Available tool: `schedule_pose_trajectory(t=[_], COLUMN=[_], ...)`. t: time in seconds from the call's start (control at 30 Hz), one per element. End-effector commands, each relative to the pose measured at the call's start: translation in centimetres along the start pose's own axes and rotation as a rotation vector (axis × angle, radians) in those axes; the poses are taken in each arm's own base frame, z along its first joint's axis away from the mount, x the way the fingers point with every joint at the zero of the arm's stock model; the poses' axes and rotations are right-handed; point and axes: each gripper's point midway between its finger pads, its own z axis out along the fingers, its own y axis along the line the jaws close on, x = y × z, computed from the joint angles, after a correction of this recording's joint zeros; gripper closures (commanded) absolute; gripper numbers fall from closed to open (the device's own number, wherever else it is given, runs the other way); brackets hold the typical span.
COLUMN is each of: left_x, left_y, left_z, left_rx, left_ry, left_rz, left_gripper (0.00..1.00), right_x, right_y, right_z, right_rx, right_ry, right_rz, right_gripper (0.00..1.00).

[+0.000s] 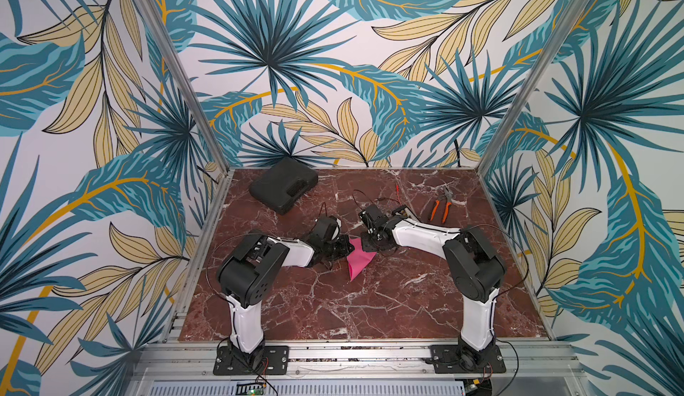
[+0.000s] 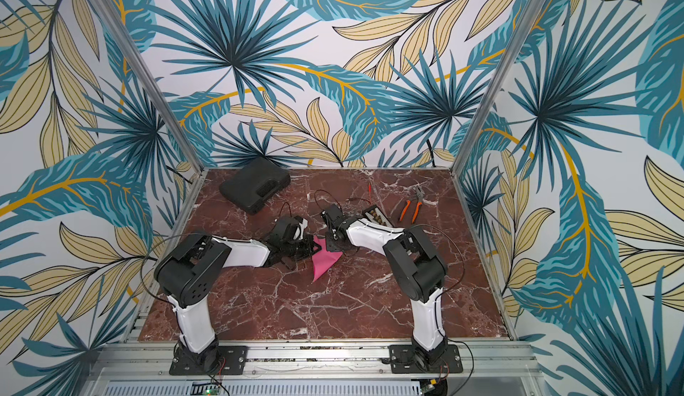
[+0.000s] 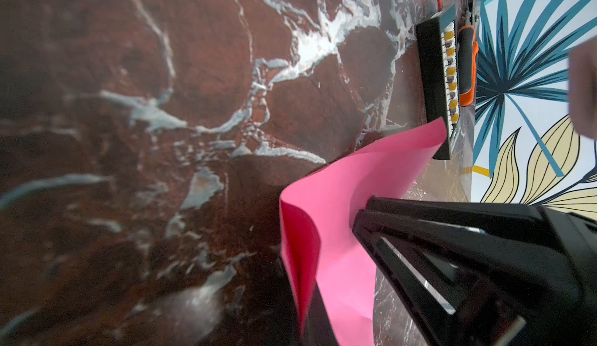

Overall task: Fold the square paper diagonally
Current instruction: Fold the paper at the center of the board.

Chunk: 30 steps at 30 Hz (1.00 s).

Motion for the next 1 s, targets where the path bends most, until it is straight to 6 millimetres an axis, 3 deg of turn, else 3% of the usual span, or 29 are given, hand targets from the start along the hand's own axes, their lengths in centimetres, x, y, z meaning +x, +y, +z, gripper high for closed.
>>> schedule_pose_trajectory(t=[0.0, 0.4, 0.57, 0.97], left_x=[0.1, 0.1, 0.2, 0.2], left_y=[0.9, 1.0, 1.0, 1.0], left_z=[-0.2, -0.4, -0.4, -0.3], left_rx=[-0.046, -0.052, -0.052, -0.055], left_ry=[0.005, 0.004, 0.006, 0.007], left_rz=[-0.016, -0.016, -0.016, -0.017], left_gripper=[1.0, 1.0, 1.0, 1.0], right_x=[1.4, 0.2, 0.1, -0.9], right_y=[-2.6, -5.4, -6.7, -7.7], right_z=[1.7, 2.1, 2.1, 2.6], right_rx=[0.087, 0.131, 0.157, 0.163], right_ry=[0.069, 0.065, 0.064, 0.06], right_rz=[-0.003, 0.05, 0.075, 0.08], right_gripper=[0.76, 0.76, 0.8, 0.81])
